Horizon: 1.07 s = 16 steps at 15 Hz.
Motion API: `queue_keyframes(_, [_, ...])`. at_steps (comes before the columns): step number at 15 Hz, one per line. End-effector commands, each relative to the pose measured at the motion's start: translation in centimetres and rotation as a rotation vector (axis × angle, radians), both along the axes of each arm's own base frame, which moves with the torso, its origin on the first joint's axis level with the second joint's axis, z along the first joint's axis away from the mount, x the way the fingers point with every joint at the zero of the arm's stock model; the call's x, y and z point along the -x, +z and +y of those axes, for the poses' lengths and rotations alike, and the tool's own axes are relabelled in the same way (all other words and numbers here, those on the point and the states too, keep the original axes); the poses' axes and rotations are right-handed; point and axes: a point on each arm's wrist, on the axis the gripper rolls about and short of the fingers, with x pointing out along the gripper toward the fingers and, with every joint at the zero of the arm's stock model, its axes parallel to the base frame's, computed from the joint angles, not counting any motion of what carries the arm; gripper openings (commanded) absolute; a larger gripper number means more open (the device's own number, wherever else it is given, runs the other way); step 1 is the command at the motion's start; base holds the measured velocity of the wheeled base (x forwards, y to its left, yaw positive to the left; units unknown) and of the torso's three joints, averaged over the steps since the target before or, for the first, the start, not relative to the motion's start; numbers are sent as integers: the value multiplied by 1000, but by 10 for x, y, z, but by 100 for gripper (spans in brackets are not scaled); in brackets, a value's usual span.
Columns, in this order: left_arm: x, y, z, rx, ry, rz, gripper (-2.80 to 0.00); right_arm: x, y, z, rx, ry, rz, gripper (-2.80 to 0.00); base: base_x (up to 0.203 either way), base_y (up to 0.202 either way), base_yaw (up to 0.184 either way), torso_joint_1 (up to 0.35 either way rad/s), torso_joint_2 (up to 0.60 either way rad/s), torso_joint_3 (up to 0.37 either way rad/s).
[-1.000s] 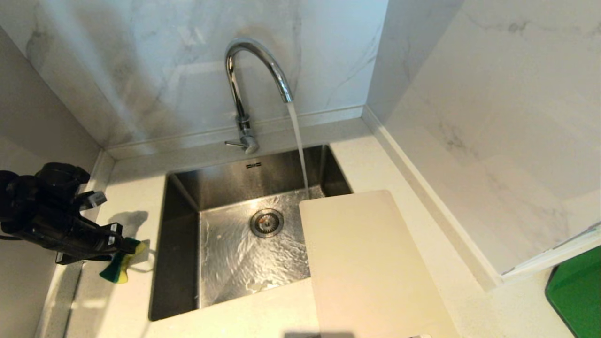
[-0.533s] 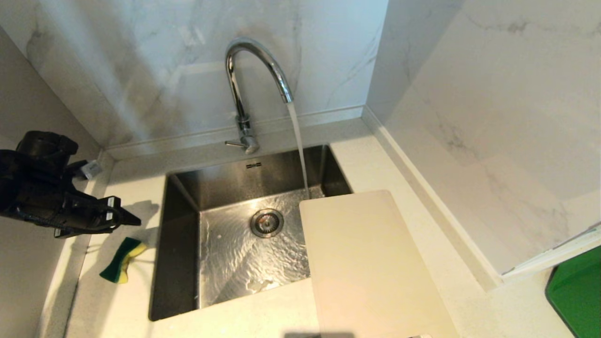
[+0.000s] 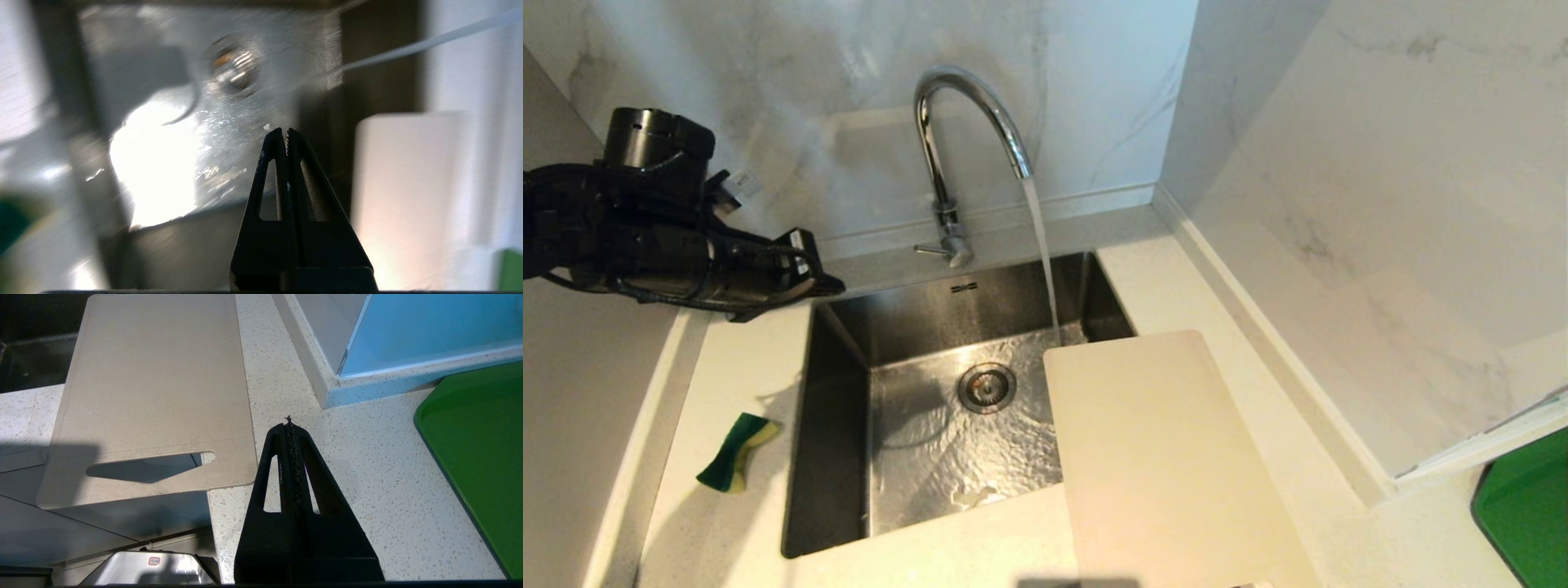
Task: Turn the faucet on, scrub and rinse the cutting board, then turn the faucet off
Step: Turn off the tap
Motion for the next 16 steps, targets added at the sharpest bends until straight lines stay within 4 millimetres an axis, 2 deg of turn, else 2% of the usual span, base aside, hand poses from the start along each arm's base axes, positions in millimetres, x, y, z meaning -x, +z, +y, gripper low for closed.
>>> queue_keyframes(1, [-11,2,-17,63,-22,-93,-280,0,0,0,0,0,2,-280,0,0,0,0,0,0])
queue_keyframes(3, [-19,0,-27,103,-33,-168,-280,0,0,0,0,0,3,-280,0,0,0,0,0,0])
queue_keyframes(11, [-67,-47,-75,99,96,-328,-280,0,0,0,2,0,1,-280,0,0,0,0,0,0])
queue_keyframes(13, [-72,-47,-80,104,104,-347,-280,0,0,0,2,1,2,-280,0,0,0,0,0,0])
queue_keyframes(16, [-92,-54,-89,104,172,-400,-280,0,0,0,2,0,2,-280,0,0,0,0,0,0])
